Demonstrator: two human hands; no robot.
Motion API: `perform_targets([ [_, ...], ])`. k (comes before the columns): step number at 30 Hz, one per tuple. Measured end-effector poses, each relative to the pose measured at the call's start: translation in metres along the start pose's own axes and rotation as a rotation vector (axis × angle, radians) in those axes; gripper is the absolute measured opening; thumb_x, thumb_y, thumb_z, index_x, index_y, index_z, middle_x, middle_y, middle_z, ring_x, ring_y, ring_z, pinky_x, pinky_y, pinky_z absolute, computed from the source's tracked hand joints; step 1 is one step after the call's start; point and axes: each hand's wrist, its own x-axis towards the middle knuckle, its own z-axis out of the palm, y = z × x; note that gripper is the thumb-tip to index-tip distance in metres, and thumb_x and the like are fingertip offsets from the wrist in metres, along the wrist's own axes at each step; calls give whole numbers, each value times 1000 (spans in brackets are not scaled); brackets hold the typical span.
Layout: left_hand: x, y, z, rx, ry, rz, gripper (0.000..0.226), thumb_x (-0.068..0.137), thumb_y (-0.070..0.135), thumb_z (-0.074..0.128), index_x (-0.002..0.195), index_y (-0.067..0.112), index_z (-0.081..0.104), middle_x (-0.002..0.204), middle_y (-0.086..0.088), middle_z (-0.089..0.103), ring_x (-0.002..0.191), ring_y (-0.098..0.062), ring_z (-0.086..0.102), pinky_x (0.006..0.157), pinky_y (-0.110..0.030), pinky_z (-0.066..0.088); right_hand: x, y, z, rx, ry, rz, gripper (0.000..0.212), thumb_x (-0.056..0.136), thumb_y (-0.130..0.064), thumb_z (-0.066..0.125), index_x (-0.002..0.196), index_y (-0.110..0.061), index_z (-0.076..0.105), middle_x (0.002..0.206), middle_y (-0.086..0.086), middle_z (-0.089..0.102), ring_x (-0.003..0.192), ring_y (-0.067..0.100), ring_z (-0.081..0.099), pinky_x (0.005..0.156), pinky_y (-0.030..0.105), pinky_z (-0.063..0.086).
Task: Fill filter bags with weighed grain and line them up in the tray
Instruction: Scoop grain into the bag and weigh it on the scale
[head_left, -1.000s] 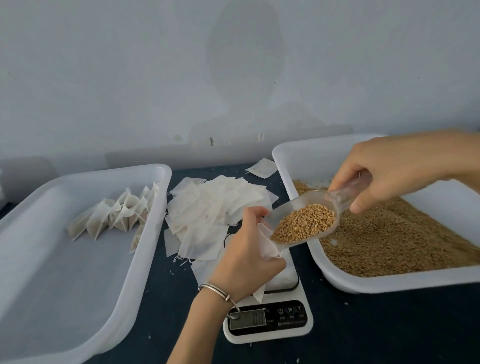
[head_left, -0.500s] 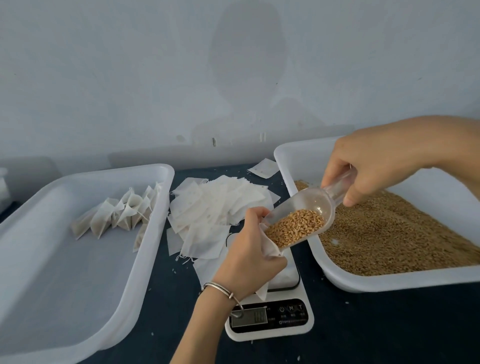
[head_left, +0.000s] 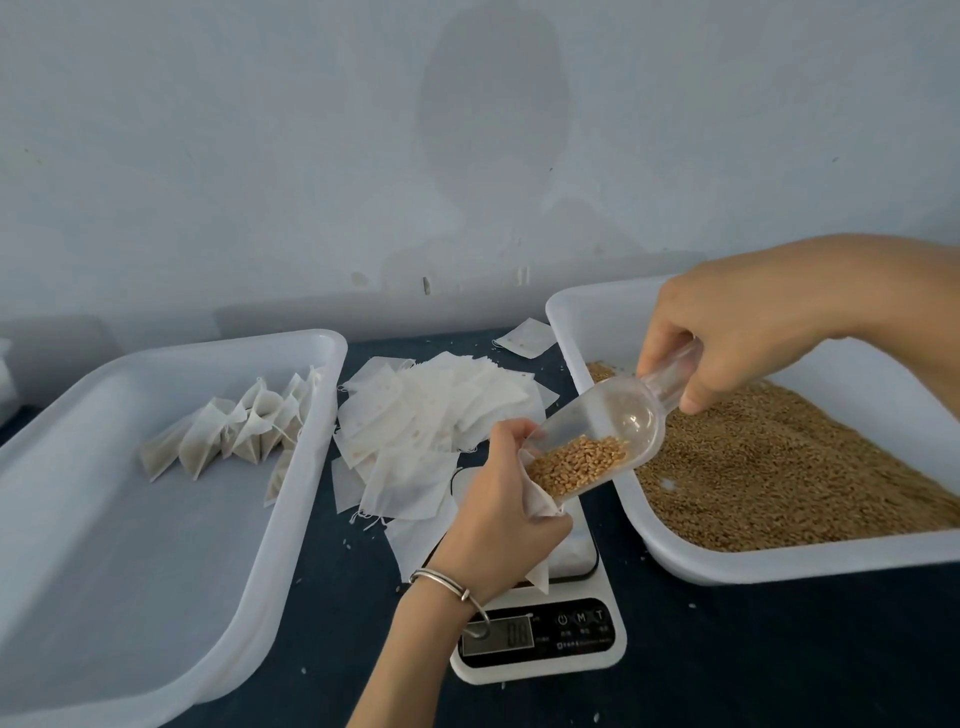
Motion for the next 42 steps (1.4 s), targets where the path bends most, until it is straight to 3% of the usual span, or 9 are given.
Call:
perform_targets([
  [10, -1, -3, -1, -2, 11, 3, 60, 71, 3, 61, 115, 31, 31, 97, 24, 44, 76, 12, 52, 63, -8, 42, 4, 3, 3, 16, 9, -8, 36, 78, -32, 73, 112, -39, 65, 102, -18, 63, 88, 4, 56, 78, 23, 45],
  [17, -2, 0, -2, -17, 27, -1, 61, 73, -1, 62, 105, 41, 31, 95, 16, 44, 65, 8, 51, 57, -8, 40, 6, 14, 12, 119, 9, -18, 32, 77, -31, 75, 107, -40, 67, 93, -23, 63, 86, -1, 58, 82, 25, 50],
  [21, -5, 1, -4, -74, 55, -17, 57, 72, 0, 61, 107, 37, 35, 96, 13, 48, 67, 4, 51, 58, -12, 42, 7, 29, 26, 248, 6, -48, 24, 75, -32, 76, 96, -44, 70, 81, -27, 68, 77, -7, 60, 70, 15, 42],
  [27, -4, 0, -18, -169, 149, -57, 52, 65, 13, 57, 109, 34, 40, 102, 4, 55, 77, -5, 51, 65, -20, 45, 2, 46, 58, 590, 1, -93, 22, 76, -38, 73, 96, -48, 69, 98, -26, 69, 91, -8, 64, 94, 28, 47],
  [31, 2, -2, -34, -58, 144, 1, 54, 73, -4, 61, 110, 30, 40, 92, 6, 52, 72, 6, 49, 63, -7, 41, -9, 40, 76, 835, 152, -110, 29, 62, -56, 67, 90, -62, 64, 99, -12, 72, 91, 3, 67, 87, 26, 50],
  [35, 15, -2, -32, 137, -54, 0, 53, 75, -2, 59, 114, 25, 37, 93, 8, 51, 78, 7, 48, 68, -5, 38, -11, 23, 103, 936, 404, 26, 9, 76, -47, 64, 83, -53, 64, 82, -23, 70, 74, 3, 66, 78, 34, 49],
  [37, 20, -4, -21, 189, -123, -15, 54, 75, -1, 59, 118, 21, 37, 92, 11, 49, 81, 0, 50, 71, -10, 39, -9, 12, 115, 904, 479, 91, 10, 82, -43, 61, 91, -48, 62, 79, -21, 69, 73, 2, 66, 72, 30, 51],
  [39, 24, -8, -9, 229, -105, -27, 54, 75, 2, 59, 121, 22, 38, 96, 12, 49, 92, -11, 50, 82, -24, 44, -6, 4, 124, 879, 522, 139, 11, 87, -39, 58, 96, -45, 60, 71, -22, 66, 65, -11, 61, 57, 20, 42],
  [42, 25, -15, 3, 302, -39, -14, 51, 76, 9, 58, 121, 26, 41, 105, 10, 50, 106, -13, 43, 89, -31, 42, 0, 10, 133, 840, 547, 263, 12, 91, -38, 54, 100, -35, 61, 79, -13, 67, 65, 2, 64, 56, 22, 44],
])
